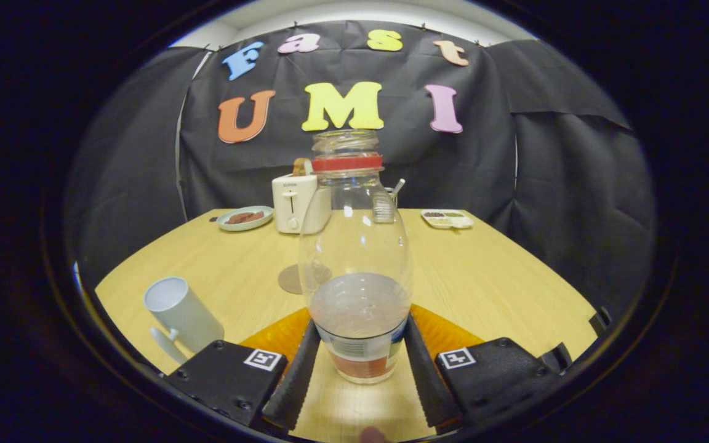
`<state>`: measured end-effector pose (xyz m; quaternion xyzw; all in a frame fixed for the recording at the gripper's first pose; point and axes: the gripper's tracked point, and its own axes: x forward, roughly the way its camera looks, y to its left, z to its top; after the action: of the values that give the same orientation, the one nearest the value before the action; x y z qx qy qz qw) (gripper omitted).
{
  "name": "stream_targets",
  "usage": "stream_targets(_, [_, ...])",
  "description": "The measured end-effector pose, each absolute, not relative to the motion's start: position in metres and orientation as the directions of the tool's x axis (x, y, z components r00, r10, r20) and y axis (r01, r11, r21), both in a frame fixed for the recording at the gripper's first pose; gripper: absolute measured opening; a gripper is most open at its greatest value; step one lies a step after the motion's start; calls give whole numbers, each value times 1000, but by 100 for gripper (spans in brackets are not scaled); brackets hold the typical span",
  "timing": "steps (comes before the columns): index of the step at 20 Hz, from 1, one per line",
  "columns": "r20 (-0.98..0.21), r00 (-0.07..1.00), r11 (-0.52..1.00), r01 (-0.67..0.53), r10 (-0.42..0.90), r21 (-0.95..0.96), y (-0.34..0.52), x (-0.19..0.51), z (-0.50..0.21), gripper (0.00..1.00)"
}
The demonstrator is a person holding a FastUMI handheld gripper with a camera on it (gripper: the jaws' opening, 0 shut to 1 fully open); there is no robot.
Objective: Take the bottle from table, then pour the juice into the cup, finally place the bottle on the coaster
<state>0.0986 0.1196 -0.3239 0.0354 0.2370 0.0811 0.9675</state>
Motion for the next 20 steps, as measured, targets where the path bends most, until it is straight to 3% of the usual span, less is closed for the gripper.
stream_targets(10, [-369,922,874,-272,117,-403,168,114,-294,77])
stream_targets(15, [-314,944,703,-289,98,-650,184,123,-292,76])
stream_targets(20, [-207,975,470,-220,79,-855,187,123,-292,76])
